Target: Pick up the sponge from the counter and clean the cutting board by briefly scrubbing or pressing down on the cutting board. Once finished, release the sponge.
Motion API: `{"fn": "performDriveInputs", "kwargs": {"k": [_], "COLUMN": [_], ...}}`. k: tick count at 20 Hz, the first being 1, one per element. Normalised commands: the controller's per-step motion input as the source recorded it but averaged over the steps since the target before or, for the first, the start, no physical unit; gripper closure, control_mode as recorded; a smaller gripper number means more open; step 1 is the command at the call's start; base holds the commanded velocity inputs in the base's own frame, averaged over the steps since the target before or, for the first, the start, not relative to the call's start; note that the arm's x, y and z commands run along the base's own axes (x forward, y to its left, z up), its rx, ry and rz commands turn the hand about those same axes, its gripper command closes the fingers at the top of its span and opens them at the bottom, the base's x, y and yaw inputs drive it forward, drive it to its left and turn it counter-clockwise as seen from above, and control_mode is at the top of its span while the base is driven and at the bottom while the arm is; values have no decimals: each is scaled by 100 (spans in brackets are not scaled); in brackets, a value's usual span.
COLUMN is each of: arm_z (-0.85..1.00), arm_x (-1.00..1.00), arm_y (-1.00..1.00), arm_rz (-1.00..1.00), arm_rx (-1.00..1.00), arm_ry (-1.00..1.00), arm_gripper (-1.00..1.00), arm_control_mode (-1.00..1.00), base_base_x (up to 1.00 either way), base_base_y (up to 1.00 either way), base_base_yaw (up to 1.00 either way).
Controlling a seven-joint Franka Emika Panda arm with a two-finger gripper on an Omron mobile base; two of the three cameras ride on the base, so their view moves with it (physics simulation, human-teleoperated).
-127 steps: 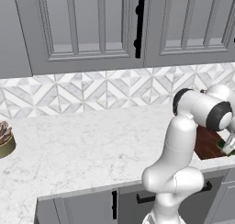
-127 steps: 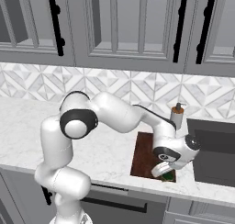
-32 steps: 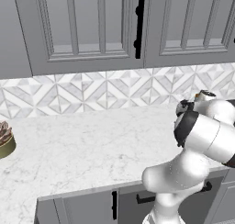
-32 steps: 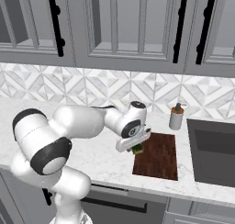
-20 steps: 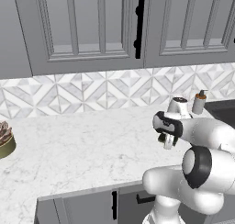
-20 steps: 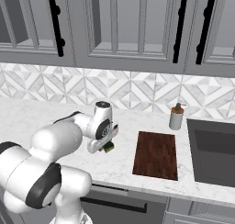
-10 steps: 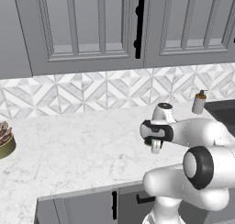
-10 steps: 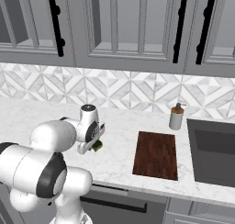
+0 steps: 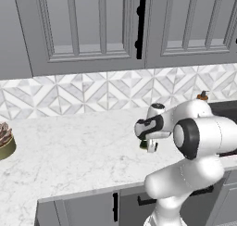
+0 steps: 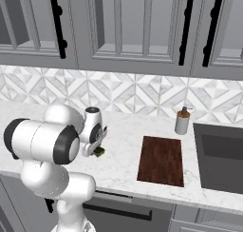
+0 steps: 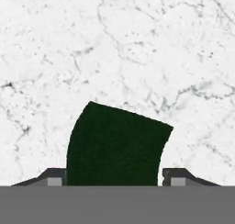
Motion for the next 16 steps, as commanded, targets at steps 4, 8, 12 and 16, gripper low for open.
{"fn": "performDriveInputs", "kwargs": {"k": [4, 8, 12, 16], "arm_z": [57, 90, 82, 50], "arm_x": [-1, -11, -36, -84], "arm_y": [0, 0, 0, 0], "arm_rz": [4, 4, 1, -2], "arm_rx": [0, 0, 0, 0], "arm_ry": [-1, -5, -2, -8], "arm_gripper": [-100, -100, -100, -100], "arm_control_mode": [-100, -100, -100, -100], "base_base_x": [0, 0, 0, 0], "base_base_y": [0, 0, 0, 0], "base_base_yaw": [0, 0, 0, 0]}}
